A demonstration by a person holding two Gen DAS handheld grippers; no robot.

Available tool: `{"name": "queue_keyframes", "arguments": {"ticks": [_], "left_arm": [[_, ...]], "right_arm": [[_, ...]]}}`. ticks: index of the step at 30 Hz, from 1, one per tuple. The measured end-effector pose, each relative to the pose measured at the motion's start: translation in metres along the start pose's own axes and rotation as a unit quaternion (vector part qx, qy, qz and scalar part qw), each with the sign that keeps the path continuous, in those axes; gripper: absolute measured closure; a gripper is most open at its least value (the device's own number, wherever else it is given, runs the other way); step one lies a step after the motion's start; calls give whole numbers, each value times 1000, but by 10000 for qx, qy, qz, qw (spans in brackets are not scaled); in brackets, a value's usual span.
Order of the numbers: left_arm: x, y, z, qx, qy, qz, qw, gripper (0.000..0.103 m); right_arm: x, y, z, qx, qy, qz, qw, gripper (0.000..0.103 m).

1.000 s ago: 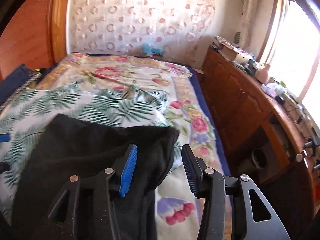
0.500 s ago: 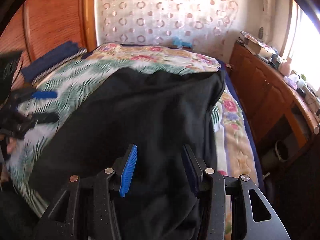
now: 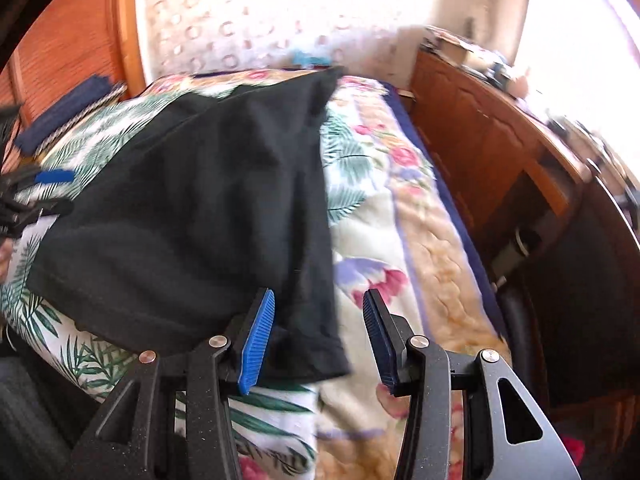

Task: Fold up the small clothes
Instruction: 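Grasp the folded shirt with the left gripper while the right gripper grasps it too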

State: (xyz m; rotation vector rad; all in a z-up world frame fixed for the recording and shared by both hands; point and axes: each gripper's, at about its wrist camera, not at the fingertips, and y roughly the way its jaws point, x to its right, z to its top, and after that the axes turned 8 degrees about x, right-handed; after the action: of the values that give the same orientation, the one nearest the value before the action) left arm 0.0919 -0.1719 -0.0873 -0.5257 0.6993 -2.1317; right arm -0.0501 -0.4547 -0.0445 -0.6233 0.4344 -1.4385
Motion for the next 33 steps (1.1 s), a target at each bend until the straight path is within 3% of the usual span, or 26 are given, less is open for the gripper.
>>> {"name": "queue_keyframes", "arguments": {"ticks": [3, 8, 12, 16, 19, 20, 22, 27, 33], "left_arm": [[4, -6, -10, -92, -82, -206, 9997, 18], [13, -19, -23, -105, -59, -437, 9990, 18], [23, -24, -30, -212, 17, -645, 9977, 29], [38, -25, -40, -320, 218, -793, 9961, 44], [41, -24, -39, -400, 220, -1013, 9938, 80], [41, -23, -38, -395, 226, -992, 9940, 88], [41, -26, -29, -286, 184, -1077, 9936, 92], [41, -43, 8, 221, 110, -1096, 9937, 93], [41, -47, 38, 494, 104, -1043, 9933, 93]], "right_arm": [[-3, -13, 2, 141, 64, -36, 9999, 55], [-29, -23, -4, 423, -44, 285, 9987, 55], [-49, -34, -11, 532, -106, 633, 9965, 54], [-62, -33, -20, 522, -317, 896, 9941, 47], [-66, -31, -22, 510, -448, 1090, 9917, 46], [-63, -33, -22, 507, -489, 1165, 9907, 46], [-65, -32, -23, 492, -604, 1288, 9886, 46], [-67, -27, -27, 427, -734, 1635, 9829, 36], [-64, -20, -36, 323, -1098, 1356, 9841, 35]]}}
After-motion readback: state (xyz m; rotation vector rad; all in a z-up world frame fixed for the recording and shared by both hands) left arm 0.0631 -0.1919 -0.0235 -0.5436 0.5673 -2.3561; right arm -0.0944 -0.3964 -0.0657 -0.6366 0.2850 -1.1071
